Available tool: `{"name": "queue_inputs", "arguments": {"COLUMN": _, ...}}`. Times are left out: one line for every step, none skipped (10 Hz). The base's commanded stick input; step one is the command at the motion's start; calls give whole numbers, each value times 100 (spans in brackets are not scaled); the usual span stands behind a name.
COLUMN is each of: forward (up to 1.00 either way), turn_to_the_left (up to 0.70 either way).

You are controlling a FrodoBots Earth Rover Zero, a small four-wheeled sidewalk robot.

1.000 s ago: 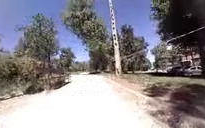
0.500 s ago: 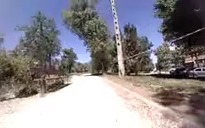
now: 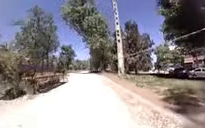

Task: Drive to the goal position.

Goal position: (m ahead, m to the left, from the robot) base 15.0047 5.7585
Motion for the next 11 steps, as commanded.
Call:
{"name": "queue_inputs", "arguments": {"forward": 85, "turn_to_the_left": 0}}
{"name": "queue_inputs", "arguments": {"forward": 85, "turn_to_the_left": 0}}
{"name": "queue_inputs", "arguments": {"forward": 85, "turn_to_the_left": 0}}
{"name": "queue_inputs", "arguments": {"forward": 85, "turn_to_the_left": 0}}
{"name": "queue_inputs", "arguments": {"forward": 85, "turn_to_the_left": 0}}
{"name": "queue_inputs", "arguments": {"forward": 85, "turn_to_the_left": 0}}
{"name": "queue_inputs", "arguments": {"forward": 85, "turn_to_the_left": 0}}
{"name": "queue_inputs", "arguments": {"forward": 85, "turn_to_the_left": 0}}
{"name": "queue_inputs", "arguments": {"forward": 85, "turn_to_the_left": 0}}
{"name": "queue_inputs", "arguments": {"forward": 85, "turn_to_the_left": 0}}
{"name": "queue_inputs", "arguments": {"forward": 85, "turn_to_the_left": 0}}
